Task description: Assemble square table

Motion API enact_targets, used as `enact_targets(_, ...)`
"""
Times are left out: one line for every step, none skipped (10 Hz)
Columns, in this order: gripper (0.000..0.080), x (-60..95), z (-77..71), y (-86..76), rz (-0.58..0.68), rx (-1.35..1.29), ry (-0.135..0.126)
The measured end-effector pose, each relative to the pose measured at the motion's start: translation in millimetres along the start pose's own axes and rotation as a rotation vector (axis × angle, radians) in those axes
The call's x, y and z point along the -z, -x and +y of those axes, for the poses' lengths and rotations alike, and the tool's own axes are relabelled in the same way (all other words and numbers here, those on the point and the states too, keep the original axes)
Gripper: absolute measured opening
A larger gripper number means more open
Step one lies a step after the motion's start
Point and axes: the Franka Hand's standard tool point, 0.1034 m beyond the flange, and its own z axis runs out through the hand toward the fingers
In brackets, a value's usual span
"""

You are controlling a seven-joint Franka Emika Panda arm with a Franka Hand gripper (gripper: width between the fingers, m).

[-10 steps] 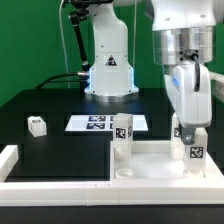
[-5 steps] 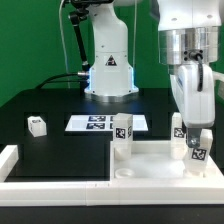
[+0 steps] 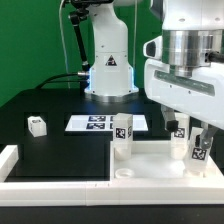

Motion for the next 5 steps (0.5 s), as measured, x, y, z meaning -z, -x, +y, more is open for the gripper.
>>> enact_targets(0.0649, 4.4, -8.0, 5.6, 0.011, 0.126, 0.009)
enact_targets(0.0649, 6.1, -14.5, 13.6, 0.018, 0.223, 0.008)
enact_targets(0.0649, 4.6, -15.0, 18.6, 0.016, 0.288, 0.006)
enact_targets(0.0649, 2.4, -14.9, 18.6, 0.029, 0.360, -0.011)
enact_targets(0.0649, -1.3, -11.7, 18.0, 0.040, 0.407, -0.019)
